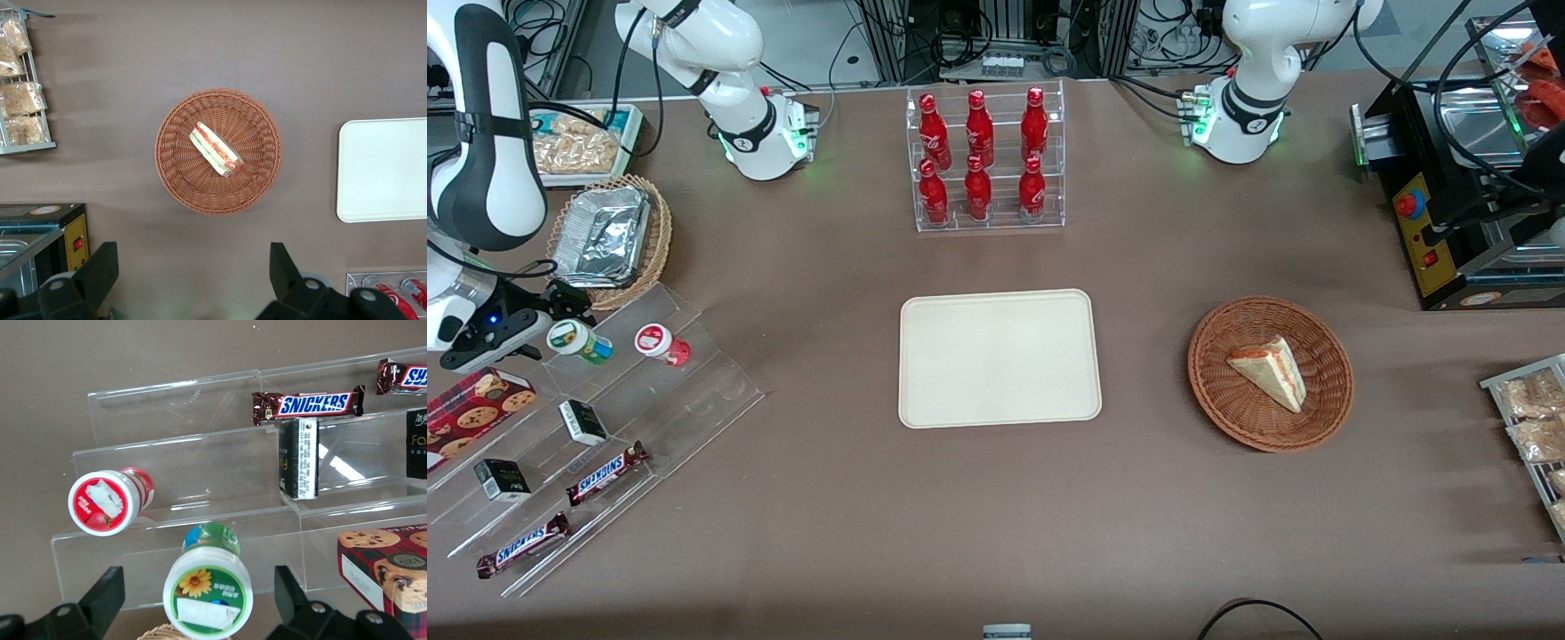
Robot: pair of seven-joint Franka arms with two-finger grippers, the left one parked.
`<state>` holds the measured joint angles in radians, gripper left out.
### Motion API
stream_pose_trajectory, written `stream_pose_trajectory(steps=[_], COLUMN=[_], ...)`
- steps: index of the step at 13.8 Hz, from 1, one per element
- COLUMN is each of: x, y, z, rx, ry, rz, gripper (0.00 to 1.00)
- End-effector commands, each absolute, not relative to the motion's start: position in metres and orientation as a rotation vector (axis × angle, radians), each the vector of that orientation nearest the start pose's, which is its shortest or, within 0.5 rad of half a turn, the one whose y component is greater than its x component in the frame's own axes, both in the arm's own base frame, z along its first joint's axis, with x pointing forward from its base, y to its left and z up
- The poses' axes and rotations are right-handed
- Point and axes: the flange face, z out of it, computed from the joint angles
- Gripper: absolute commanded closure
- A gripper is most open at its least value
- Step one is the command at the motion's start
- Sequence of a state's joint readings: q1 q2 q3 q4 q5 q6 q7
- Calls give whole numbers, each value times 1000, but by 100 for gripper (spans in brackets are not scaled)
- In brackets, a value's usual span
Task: Place green gum on tray
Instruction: 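Close the right gripper around the green gum container on the display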
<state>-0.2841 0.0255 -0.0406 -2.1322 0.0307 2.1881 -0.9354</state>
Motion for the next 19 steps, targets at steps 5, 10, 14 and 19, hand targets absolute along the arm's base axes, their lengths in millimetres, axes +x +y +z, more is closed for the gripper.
stream_pose_trajectory(steps=[5, 10, 14, 19], x=[509, 508, 509, 510], y=[-177, -181, -182, -184], z=[391, 384, 382, 381], rx=[-2993, -3000, -3001, -3005], ry=[-931, -939, -939, -938], rz=[-92, -108, -108, -115], gripper=[0, 0, 0, 51])
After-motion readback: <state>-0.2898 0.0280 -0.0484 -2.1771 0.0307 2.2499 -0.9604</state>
